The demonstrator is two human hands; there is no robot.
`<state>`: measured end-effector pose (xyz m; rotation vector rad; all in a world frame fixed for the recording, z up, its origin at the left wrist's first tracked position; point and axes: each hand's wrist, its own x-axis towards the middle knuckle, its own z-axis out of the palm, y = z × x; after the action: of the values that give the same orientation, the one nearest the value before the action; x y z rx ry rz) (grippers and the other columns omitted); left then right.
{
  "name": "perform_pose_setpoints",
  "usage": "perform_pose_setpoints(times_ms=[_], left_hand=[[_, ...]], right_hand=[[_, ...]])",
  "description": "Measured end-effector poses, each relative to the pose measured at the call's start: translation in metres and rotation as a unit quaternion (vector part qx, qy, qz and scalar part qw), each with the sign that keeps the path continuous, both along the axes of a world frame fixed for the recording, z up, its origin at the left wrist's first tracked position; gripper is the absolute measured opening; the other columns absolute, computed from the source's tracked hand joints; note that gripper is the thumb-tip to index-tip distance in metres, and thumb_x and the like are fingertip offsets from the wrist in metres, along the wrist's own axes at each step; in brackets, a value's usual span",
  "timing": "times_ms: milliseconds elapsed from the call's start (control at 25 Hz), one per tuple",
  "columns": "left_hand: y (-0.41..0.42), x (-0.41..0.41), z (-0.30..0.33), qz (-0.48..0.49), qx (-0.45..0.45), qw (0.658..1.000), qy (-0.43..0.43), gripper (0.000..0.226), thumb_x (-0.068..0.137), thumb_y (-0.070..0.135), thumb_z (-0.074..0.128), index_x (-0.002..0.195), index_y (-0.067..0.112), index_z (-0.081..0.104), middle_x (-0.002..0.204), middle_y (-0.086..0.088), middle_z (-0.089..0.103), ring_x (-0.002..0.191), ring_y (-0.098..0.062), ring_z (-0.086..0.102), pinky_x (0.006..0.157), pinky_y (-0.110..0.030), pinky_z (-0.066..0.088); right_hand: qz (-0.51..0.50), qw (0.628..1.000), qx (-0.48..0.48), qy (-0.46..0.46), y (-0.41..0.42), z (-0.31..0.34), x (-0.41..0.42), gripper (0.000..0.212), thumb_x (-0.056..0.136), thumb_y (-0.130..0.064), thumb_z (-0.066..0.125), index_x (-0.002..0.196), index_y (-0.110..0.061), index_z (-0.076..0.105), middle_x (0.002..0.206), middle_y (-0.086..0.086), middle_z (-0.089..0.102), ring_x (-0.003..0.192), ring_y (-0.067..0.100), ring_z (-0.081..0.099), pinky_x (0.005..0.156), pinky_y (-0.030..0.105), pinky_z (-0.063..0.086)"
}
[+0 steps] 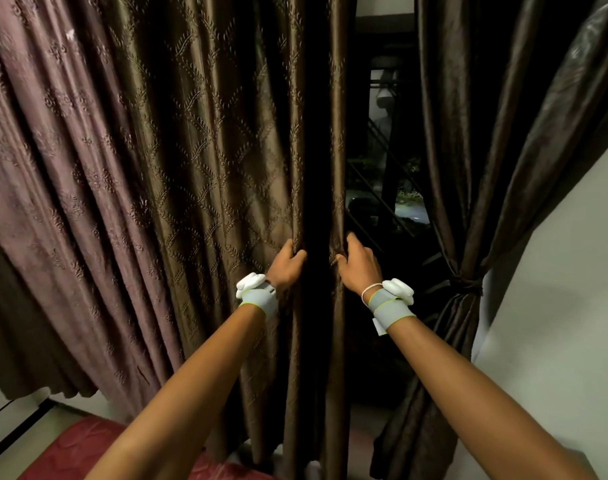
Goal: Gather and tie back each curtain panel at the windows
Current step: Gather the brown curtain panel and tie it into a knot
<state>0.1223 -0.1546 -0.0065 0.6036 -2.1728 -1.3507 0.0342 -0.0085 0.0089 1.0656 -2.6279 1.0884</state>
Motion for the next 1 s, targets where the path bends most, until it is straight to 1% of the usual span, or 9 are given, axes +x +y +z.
perform_pose_setpoints(times_ms=[120, 200, 280, 360, 560, 640, 840, 920, 1000], left_hand=[[0.015, -0.008, 0.007, 0.009, 0.003, 1.0, 0.013, 0.033, 0.096, -0.003, 0.039, 0.127, -0.016, 0.041, 0.125, -0.04, 0.049, 0.093, -0.019, 0.048, 0.063, -0.005, 0.044], [0.016, -0.008, 0.009, 0.0, 0.016, 1.0, 0.027, 0.029, 0.096, -0.007, 0.038, 0.12, -0.024, 0.042, 0.114, -0.043, 0.052, 0.08, -0.016, 0.043, 0.051, -0.004, 0.038], [0.01, -0.004, 0.008, 0.003, 0.033, 0.999, 0.016, 0.016, 0.097, -0.004, 0.039, 0.106, -0.012, 0.05, 0.085, -0.025, 0.056, 0.069, -0.012, 0.042, 0.047, -0.006, 0.036], [0.0, 0.0, 0.008, -0.01, 0.047, 0.999, 0.01, 0.011, 0.097, -0.001, 0.041, 0.094, 0.001, 0.051, 0.078, -0.007, 0.052, 0.069, -0.013, 0.048, 0.051, -0.009, 0.038], [-0.012, 0.01, 0.004, -0.055, -0.002, 0.998, 0.014, 0.014, 0.093, 0.007, 0.05, 0.083, 0.006, 0.06, 0.073, 0.0, 0.057, 0.064, -0.007, 0.053, 0.066, -0.027, 0.042], [-0.015, 0.015, 0.006, -0.051, -0.027, 0.998, 0.008, 0.013, 0.091, 0.015, 0.054, 0.094, 0.005, 0.062, 0.084, -0.003, 0.062, 0.077, -0.013, 0.058, 0.072, -0.03, 0.045], [-0.031, 0.014, 0.0, 0.098, -0.069, 0.993, -0.019, 0.059, 0.088, 0.03, 0.066, 0.135, 0.003, 0.042, 0.128, -0.013, 0.058, 0.117, -0.028, 0.056, 0.101, -0.038, 0.044], [-0.036, 0.007, -0.003, 0.072, -0.027, 0.997, -0.026, 0.058, 0.088, 0.027, 0.066, 0.136, 0.003, 0.042, 0.127, -0.013, 0.059, 0.115, -0.026, 0.057, 0.101, -0.04, 0.046], [-0.042, -0.002, -0.007, 0.027, -0.003, 0.999, -0.017, 0.034, 0.09, 0.014, 0.062, 0.121, 0.001, 0.055, 0.107, -0.014, 0.066, 0.097, -0.023, 0.061, 0.088, -0.037, 0.051]], right_hand=[[-0.022, 0.999, 0.013, 0.026, -0.009, 0.001, 0.011, 0.05, 0.094, -0.017, 0.051, 0.141, -0.013, 0.034, 0.12, 0.022, 0.061, 0.106, 0.047, 0.058, 0.082, 0.047, 0.051], [-0.009, 1.0, 0.014, 0.0, -0.012, 0.001, 0.016, 0.05, 0.091, -0.016, 0.053, 0.138, -0.01, 0.036, 0.119, 0.023, 0.061, 0.107, 0.045, 0.058, 0.084, 0.046, 0.051], [0.038, 0.998, 0.011, -0.053, -0.014, 0.0, 0.02, 0.052, 0.084, -0.022, 0.062, 0.13, -0.008, 0.041, 0.117, 0.021, 0.062, 0.109, 0.039, 0.06, 0.087, 0.04, 0.051], [0.077, 0.992, 0.014, -0.098, -0.017, 0.0, 0.026, 0.055, 0.076, -0.03, 0.072, 0.121, -0.009, 0.047, 0.117, 0.016, 0.064, 0.111, 0.032, 0.06, 0.09, 0.036, 0.05], [0.009, 0.999, 0.017, -0.036, -0.023, -0.004, 0.024, 0.035, 0.085, -0.032, 0.066, 0.102, -0.005, 0.051, 0.109, 0.024, 0.059, 0.104, 0.043, 0.057, 0.08, 0.041, 0.046], [-0.017, 0.999, 0.018, -0.032, -0.02, -0.006, 0.017, 0.033, 0.089, -0.03, 0.062, 0.101, -0.002, 0.051, 0.111, 0.027, 0.058, 0.105, 0.045, 0.055, 0.08, 0.042, 0.045], [0.03, 0.994, 0.006, -0.109, -0.024, -0.003, 0.011, 0.025, 0.093, -0.025, 0.061, 0.083, -0.009, 0.043, 0.106, 0.025, 0.056, 0.109, 0.041, 0.054, 0.087, 0.039, 0.043], [0.048, 0.99, 0.014, -0.13, -0.027, 0.0, 0.011, 0.021, 0.093, -0.022, 0.06, 0.096, -0.004, 0.048, 0.117, 0.025, 0.055, 0.115, 0.038, 0.052, 0.094, 0.038, 0.041], [0.053, 0.987, 0.006, -0.151, -0.029, 0.0, 0.007, 0.033, 0.093, -0.021, 0.06, 0.112, 0.004, 0.05, 0.124, 0.025, 0.055, 0.119, 0.037, 0.051, 0.099, 0.039, 0.042]])
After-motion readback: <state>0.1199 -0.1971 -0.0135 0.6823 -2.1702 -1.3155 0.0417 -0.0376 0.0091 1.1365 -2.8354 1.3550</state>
